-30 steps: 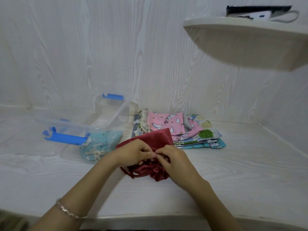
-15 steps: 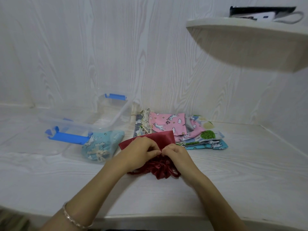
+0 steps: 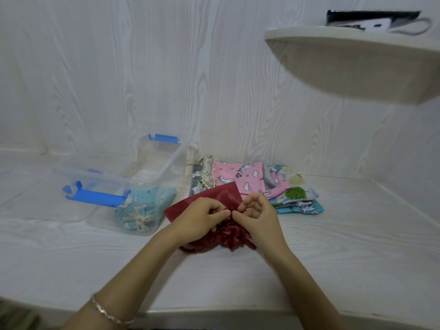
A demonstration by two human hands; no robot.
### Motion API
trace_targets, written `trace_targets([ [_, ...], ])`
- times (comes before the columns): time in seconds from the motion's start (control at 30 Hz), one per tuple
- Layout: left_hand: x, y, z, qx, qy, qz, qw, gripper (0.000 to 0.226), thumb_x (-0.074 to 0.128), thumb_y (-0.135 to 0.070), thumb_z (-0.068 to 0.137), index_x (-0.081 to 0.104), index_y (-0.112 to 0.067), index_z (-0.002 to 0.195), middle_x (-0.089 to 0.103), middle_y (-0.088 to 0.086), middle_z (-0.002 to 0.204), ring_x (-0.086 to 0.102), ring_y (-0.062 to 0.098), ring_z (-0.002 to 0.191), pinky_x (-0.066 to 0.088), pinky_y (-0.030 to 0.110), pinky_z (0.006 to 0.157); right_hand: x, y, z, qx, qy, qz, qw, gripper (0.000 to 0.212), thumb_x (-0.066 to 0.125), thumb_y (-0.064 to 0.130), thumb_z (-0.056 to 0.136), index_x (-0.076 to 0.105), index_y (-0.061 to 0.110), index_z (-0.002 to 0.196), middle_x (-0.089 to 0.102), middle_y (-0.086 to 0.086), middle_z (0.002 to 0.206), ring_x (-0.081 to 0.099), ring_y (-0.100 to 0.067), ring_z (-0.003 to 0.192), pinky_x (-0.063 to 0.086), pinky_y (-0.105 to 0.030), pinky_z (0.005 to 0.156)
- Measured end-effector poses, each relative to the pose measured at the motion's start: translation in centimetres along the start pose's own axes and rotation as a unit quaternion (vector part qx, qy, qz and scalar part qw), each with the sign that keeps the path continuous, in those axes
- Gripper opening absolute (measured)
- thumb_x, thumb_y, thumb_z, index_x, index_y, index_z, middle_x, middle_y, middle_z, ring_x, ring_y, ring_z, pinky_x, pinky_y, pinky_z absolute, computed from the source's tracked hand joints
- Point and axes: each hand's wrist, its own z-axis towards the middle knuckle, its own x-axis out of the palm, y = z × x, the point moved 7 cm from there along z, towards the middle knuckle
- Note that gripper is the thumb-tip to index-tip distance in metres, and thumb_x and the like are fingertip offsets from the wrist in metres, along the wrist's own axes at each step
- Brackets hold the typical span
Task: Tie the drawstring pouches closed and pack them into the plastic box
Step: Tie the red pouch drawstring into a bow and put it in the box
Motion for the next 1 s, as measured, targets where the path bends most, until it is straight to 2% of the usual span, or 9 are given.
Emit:
trace_targets([
  [0.2, 0.4, -0.2, -0.2, -0.026, 0.000, -0.084, 0.996, 0.024, 0.057, -0.018, 0.095, 0.065, -0.009, 0.075, 0.054, -0.011, 0.052, 0.046, 0.000, 0.046, 0.037, 0.014, 0.051, -0.2, 1.6, -0.4, -0.128, -0.022, -0.149, 0.980, 0.016, 0.077, 0.008, 0.075, 0.069, 0.020, 0.069, 0.060, -0.001, 0.076, 0.047, -0.008, 0.062, 0.040, -0.021, 0.059],
  [0.4, 0.3, -0.1, -0.2, -0.041, -0.019, -0.098, 0.994, 0.027, 0.059, -0.024, 0.094, 0.068, -0.004, 0.078, 0.056, -0.007, 0.055, 0.047, 0.003, 0.049, 0.038, 0.013, 0.052, 0.0, 1.2, -0.5, -0.112, 0.023, -0.123, 0.986, 0.008, 0.074, 0.021, 0.083, 0.079, 0.024, 0.089, 0.066, 0.001, 0.083, 0.062, -0.018, 0.081, 0.052, -0.031, 0.073],
  [0.5, 0.2, 0.0, -0.1, -0.048, -0.024, -0.105, 0.993, 0.025, 0.062, -0.022, 0.092, 0.069, -0.006, 0.075, 0.059, -0.009, 0.050, 0.049, 0.000, 0.046, 0.040, 0.013, 0.050, 0.1, 1.2, -0.3, -0.085, 0.053, -0.097, 0.990, 0.007, 0.078, 0.025, 0.081, 0.080, 0.028, 0.086, 0.069, 0.002, 0.080, 0.063, -0.020, 0.080, 0.052, -0.031, 0.072],
  [0.57, 0.0, 0.1, -0.2, -0.052, -0.034, -0.116, 0.991, 0.023, 0.065, -0.022, 0.090, 0.070, -0.011, 0.071, 0.061, -0.008, 0.048, 0.051, 0.000, 0.044, 0.041, 0.012, 0.049, 0.0, 1.4, -0.2, -0.075, 0.075, -0.086, 0.991, 0.011, 0.076, 0.020, 0.083, 0.080, 0.029, 0.082, 0.071, -0.001, 0.079, 0.065, -0.014, 0.077, 0.052, -0.023, 0.071],
  [0.67, -0.6, 0.3, -0.6, -0.057, -0.068, -0.125, 0.988, 0.022, 0.069, -0.023, 0.087, 0.071, -0.011, 0.069, 0.062, -0.005, 0.048, 0.052, 0.001, 0.043, 0.043, 0.014, 0.048, -1.0, 1.4, 0.2, -0.050, 0.069, -0.087, 0.993, 0.015, 0.068, 0.016, 0.089, 0.075, 0.019, 0.077, 0.066, 0.003, 0.065, 0.057, -0.005, 0.062, 0.046, -0.017, 0.062],
  [0.73, -1.0, 0.4, -0.9, -0.054, -0.082, -0.104, 0.990, 0.022, 0.072, -0.026, 0.084, 0.071, -0.011, 0.068, 0.064, -0.002, 0.050, 0.053, 0.004, 0.044, 0.042, 0.014, 0.050, -1.5, 0.3, 0.6, 0.009, 0.063, -0.031, 0.997, 0.023, 0.056, 0.014, 0.096, 0.066, 0.011, 0.075, 0.055, 0.004, 0.058, 0.046, -0.007, 0.056, 0.037, -0.019, 0.055],
  [0.8, -1.2, 0.2, -1.3, -0.048, -0.084, -0.057, 0.994, 0.021, 0.074, -0.028, 0.082, 0.072, -0.012, 0.068, 0.065, -0.001, 0.050, 0.052, 0.002, 0.043, 0.040, 0.011, 0.051, -2.0, -1.2, 1.0, 0.076, 0.039, 0.047, 0.995, 0.029, 0.050, 0.013, 0.097, 0.062, 0.013, 0.071, 0.052, -0.003, 0.065, 0.042, -0.012, 0.060, 0.032, -0.026, 0.059],
  [0.9, -1.1, -0.6, -2.1, -0.026, -0.078, 0.020, 0.996, 0.020, 0.076, -0.032, 0.080, 0.072, -0.016, 0.068, 0.065, -0.002, 0.050, 0.051, 0.000, 0.041, 0.038, 0.009, 0.049, -2.1, -2.8, 1.3, 0.143, 0.008, 0.161, 0.977, 0.030, 0.048, 0.013, 0.097, 0.059, 0.012, 0.068, 0.059, -0.008, 0.070, 0.050, -0.015, 0.063, 0.038, -0.030, 0.065],
  [1.0, -0.9, -1.5, -2.8, -0.006, -0.061, 0.072, 0.996, 0.021, 0.075, -0.033, 0.080, 0.071, -0.015, 0.070, 0.063, -0.004, 0.050, 0.051, 0.001, 0.039, 0.037, 0.008, 0.047, -2.6, -3.3, 1.5, 0.159, -0.020, 0.158, 0.974, 0.033, 0.046, 0.015, 0.098, 0.053, 0.012, 0.066, 0.058, -0.004, 0.062, 0.049, -0.015, 0.057, 0.038, -0.030, 0.063],
])
